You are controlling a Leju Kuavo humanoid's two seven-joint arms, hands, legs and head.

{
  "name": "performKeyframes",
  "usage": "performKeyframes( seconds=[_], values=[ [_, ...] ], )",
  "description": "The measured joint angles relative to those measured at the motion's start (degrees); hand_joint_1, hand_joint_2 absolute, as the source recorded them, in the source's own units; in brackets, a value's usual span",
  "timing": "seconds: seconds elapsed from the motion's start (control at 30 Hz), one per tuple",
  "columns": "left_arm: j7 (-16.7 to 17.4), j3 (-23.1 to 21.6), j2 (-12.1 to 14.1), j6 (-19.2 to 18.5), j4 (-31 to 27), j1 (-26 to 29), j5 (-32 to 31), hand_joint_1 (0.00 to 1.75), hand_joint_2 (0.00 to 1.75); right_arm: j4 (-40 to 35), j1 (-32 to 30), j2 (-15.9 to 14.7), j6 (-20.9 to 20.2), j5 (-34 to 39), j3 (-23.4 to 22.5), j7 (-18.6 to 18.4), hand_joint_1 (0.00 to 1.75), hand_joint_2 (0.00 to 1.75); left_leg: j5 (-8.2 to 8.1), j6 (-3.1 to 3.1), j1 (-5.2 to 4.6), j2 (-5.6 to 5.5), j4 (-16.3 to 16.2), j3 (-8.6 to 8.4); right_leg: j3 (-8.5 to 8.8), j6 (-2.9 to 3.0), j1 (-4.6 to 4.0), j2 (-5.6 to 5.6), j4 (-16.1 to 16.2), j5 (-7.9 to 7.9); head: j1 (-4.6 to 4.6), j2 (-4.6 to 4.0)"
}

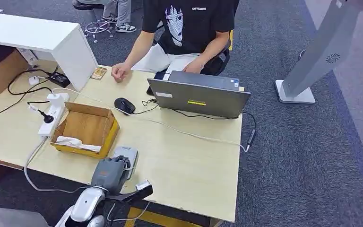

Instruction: Pass the card to the sensor for recognition and then transmit it.

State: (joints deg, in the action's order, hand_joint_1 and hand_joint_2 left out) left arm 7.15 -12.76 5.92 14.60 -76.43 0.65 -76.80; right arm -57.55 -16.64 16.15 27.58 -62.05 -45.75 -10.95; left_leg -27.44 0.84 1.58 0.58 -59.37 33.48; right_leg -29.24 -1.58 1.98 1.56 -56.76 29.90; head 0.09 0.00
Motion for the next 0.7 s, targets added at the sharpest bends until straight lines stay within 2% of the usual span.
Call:
performKeyframes(
  seconds=[0.37,0.7],
  values=[
    [0.0,0.0,0.4,-0.6,-2.5,-2.0,0.2,1.75,1.75,0.1,0.0,0.0,0.0,-1.2,0.0,1.0,0.00,1.75,0.06,-0.05,0.00,-0.04,0.0,0.00,-0.11,0.00,0.00,0.05,0.0,0.00,0.00,0.00],
    [-0.3,0.1,4.4,-3.1,-9.4,-10.6,-0.8,1.75,1.75,0.7,0.1,0.0,0.0,-3.5,-0.6,3.0,0.00,1.75,0.09,-0.05,0.00,-0.08,0.0,0.03,-0.02,0.00,-0.01,0.07,0.0,-0.01,0.00,0.00]
  ],
)
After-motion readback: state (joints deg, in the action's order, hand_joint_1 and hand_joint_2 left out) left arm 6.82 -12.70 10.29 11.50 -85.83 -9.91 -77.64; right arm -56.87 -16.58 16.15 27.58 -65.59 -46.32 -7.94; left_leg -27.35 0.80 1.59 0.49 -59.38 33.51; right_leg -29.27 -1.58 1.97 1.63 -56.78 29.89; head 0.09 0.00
